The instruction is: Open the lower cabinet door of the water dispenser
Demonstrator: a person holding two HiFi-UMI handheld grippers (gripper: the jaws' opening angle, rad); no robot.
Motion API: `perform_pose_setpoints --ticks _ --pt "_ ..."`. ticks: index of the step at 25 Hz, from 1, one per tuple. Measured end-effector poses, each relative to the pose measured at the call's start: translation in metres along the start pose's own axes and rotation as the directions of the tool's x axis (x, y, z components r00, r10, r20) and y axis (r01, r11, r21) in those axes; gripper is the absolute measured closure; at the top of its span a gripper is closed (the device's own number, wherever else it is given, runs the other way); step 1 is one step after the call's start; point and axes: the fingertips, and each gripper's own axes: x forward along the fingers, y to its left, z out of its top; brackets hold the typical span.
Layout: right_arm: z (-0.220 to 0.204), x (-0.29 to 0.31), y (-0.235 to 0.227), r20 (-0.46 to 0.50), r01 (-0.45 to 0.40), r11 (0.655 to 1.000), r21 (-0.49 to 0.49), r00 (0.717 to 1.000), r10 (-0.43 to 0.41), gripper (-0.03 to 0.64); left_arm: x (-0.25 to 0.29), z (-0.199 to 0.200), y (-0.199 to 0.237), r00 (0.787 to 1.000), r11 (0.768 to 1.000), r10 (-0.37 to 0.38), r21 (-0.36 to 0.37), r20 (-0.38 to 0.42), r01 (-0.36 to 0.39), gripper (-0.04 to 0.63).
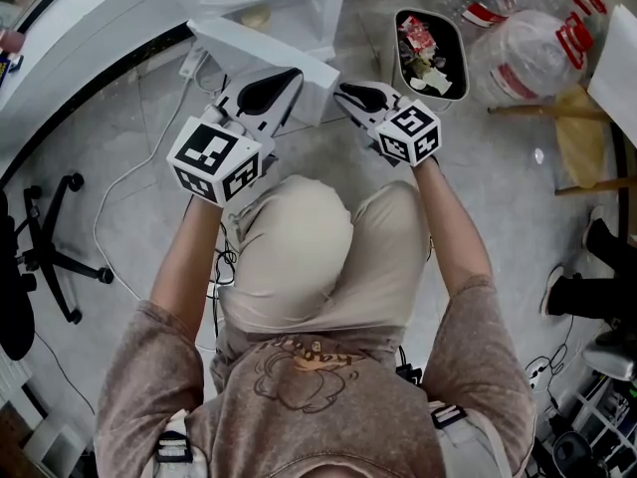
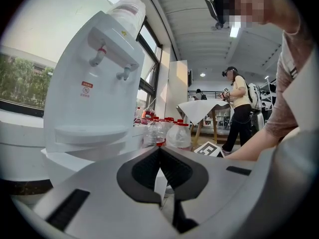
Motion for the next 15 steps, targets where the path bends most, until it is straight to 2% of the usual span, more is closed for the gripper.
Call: perform_pose_setpoints --ticks 3,15 --pt "0.001 0.004 -0.004 0.003 0.005 1.0 -0.002 1.0 -0.005 0.538 0.0 0.001 0.0 1.0 1.0 -0.002 0.0 0.001 0.002 0.578" --pt "-0.001 0.007 0.018 -0.024 -0.09 0.995 -0.039 0.996 0.089 0.583 -0.006 0.003 0.001 1.0 1.0 0.003 -0.003 0.008 -0.003 0.579"
